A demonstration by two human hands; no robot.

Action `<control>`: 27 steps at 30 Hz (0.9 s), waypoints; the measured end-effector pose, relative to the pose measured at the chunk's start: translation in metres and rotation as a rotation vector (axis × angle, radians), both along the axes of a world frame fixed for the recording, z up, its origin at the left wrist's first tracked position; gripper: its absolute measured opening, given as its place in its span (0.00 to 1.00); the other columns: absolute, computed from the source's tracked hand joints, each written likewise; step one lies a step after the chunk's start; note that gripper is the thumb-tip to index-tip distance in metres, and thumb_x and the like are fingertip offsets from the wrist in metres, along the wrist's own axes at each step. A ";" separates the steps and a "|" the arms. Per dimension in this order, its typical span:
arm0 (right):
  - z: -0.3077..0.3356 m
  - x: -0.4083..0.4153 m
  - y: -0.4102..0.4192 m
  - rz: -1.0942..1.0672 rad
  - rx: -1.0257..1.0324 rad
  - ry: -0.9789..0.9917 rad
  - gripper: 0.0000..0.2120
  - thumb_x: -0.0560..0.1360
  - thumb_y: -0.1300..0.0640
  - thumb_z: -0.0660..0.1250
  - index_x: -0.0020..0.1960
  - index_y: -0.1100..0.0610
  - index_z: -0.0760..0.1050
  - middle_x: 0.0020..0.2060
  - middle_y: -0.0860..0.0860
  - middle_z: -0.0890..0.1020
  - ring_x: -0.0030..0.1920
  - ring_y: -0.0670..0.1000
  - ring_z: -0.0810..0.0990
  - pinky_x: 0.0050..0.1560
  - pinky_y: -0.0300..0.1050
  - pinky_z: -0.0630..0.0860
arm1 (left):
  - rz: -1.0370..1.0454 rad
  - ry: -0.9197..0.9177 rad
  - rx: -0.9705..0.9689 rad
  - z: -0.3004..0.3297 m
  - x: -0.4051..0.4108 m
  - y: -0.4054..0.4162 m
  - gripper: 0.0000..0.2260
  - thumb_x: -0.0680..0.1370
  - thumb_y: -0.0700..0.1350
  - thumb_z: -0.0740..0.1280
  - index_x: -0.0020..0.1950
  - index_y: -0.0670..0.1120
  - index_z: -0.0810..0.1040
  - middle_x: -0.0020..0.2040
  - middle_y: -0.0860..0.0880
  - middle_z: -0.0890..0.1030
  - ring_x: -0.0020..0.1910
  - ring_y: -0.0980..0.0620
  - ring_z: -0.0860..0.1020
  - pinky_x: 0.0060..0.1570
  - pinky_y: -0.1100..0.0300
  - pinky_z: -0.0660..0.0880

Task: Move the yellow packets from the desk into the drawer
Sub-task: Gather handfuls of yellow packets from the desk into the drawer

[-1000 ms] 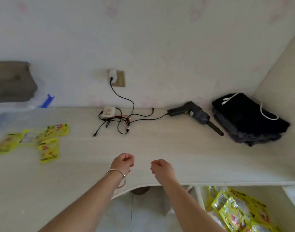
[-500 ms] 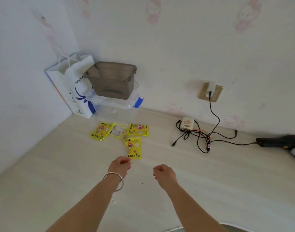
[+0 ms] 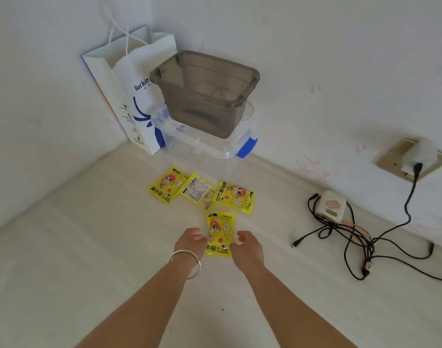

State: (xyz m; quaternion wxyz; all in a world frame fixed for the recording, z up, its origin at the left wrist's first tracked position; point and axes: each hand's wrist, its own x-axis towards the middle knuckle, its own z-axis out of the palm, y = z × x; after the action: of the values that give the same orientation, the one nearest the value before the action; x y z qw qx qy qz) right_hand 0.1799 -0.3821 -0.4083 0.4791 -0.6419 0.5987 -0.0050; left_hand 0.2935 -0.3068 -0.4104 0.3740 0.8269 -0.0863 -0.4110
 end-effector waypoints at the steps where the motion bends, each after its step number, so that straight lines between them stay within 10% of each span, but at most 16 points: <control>1: -0.003 0.005 -0.005 0.006 0.025 -0.015 0.21 0.73 0.61 0.62 0.66 0.55 0.71 0.62 0.52 0.76 0.61 0.54 0.76 0.56 0.46 0.74 | 0.031 -0.017 0.005 -0.003 -0.002 -0.006 0.18 0.76 0.42 0.65 0.66 0.44 0.72 0.61 0.47 0.80 0.61 0.46 0.76 0.57 0.60 0.69; 5: -0.014 0.031 -0.010 0.139 0.071 -0.114 0.17 0.67 0.60 0.60 0.54 0.54 0.78 0.48 0.56 0.80 0.44 0.54 0.77 0.43 0.45 0.73 | 0.014 -0.071 0.087 -0.014 0.000 -0.030 0.17 0.76 0.48 0.66 0.63 0.44 0.74 0.57 0.45 0.81 0.58 0.45 0.77 0.51 0.60 0.70; 15: -0.013 0.066 -0.062 -0.034 -0.113 -0.102 0.15 0.75 0.62 0.60 0.59 0.51 0.77 0.53 0.49 0.79 0.49 0.52 0.77 0.47 0.43 0.75 | 0.040 0.024 0.008 -0.016 0.058 -0.045 0.13 0.73 0.54 0.67 0.32 0.49 0.74 0.40 0.41 0.78 0.43 0.41 0.77 0.54 0.44 0.77; 22: -0.019 0.079 -0.113 0.295 -0.404 0.361 0.34 0.75 0.49 0.66 0.76 0.50 0.54 0.75 0.50 0.59 0.75 0.53 0.55 0.73 0.49 0.57 | 0.091 -0.219 0.016 -0.009 0.126 -0.052 0.13 0.78 0.52 0.63 0.47 0.43 0.79 0.42 0.43 0.77 0.43 0.42 0.73 0.44 0.57 0.67; 27: -0.026 0.085 -0.115 0.313 -0.436 0.378 0.31 0.75 0.50 0.66 0.75 0.50 0.58 0.71 0.50 0.64 0.71 0.55 0.61 0.71 0.48 0.60 | 0.088 -0.459 0.146 -0.019 0.172 -0.055 0.16 0.76 0.52 0.64 0.48 0.39 0.83 0.58 0.39 0.79 0.61 0.38 0.74 0.62 0.53 0.69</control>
State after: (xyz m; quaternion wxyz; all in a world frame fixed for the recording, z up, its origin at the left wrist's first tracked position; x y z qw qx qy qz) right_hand 0.2648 -0.4972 -0.4344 0.2055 -0.8030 0.5562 0.0598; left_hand 0.4654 -0.3617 -0.4291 0.3014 0.9264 -0.1029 -0.2007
